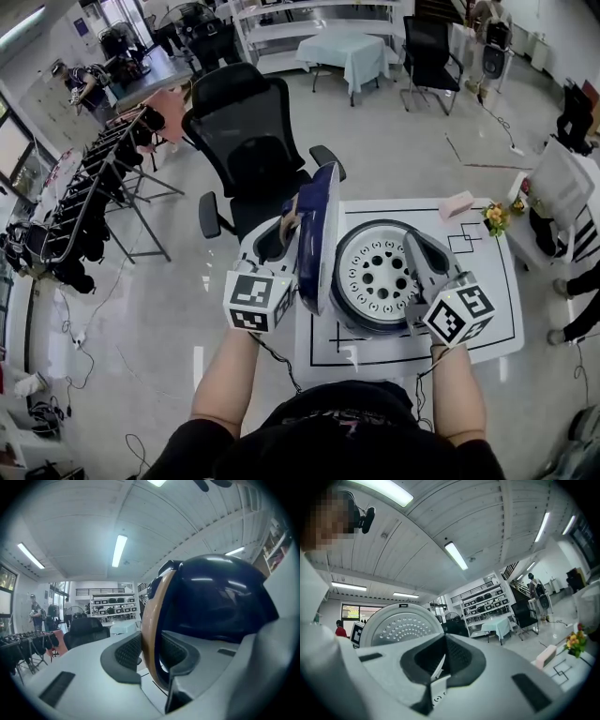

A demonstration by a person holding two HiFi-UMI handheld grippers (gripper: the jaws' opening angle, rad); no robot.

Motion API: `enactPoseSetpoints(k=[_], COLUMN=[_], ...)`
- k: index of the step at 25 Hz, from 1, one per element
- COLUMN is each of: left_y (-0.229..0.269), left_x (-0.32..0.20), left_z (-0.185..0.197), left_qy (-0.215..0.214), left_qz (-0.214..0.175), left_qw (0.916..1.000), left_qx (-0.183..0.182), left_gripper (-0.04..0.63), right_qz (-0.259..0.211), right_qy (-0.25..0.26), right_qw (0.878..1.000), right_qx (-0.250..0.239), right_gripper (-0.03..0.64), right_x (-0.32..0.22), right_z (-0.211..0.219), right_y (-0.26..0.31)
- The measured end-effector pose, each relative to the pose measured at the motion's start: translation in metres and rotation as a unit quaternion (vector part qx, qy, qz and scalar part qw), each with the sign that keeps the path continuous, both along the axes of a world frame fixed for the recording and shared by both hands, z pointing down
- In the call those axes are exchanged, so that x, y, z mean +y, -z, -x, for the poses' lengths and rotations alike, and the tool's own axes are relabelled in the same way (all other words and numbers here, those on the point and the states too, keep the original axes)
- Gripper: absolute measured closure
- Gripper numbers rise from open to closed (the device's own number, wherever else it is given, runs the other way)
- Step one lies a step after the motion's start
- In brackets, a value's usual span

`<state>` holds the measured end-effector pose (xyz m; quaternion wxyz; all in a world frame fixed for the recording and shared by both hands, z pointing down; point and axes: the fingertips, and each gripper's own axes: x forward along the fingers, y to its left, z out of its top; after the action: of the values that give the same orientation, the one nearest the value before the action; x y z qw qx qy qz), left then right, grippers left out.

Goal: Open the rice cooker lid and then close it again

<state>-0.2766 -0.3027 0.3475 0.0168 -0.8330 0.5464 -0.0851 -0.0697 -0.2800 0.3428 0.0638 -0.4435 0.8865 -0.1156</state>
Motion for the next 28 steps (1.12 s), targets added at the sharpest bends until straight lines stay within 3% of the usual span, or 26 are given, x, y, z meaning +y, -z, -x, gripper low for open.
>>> enactPoseSetpoints(k=[4,14,18,28], left_y=[-0.003,-0.003,-0.003,-0.004], left_x=[0.001,0.009,0.025,0.098], left_z=[0.010,0.012,0.017,0.035], left_qy=[0.001,0.014,0.036,0.133], left_qz=[0.009,-0.007,-0.008,0.002], left_qw=[0.9996,0.9999,0.9993,0.9910], left_qx=[0.025,0.005,-0.002,0.016], left_gripper=[0.485,0.477,0.468,0.361], right_qz=[0.002,0.006,0.004,-0.005], right_qy=[0.005,0.020,0.033,0.107], right_qw=[1.000,1.000,0.999,0.994], right_qx=[0.004,0.007,0.006,0.003], right_gripper=[0.615,0.615,0.615,0.615], right_x=[0.001,0.006,0.014,0.053], right_z=[0.009,0.019,0.018,0.015], right_y=[0.000,-0.005,-0.001,0.006])
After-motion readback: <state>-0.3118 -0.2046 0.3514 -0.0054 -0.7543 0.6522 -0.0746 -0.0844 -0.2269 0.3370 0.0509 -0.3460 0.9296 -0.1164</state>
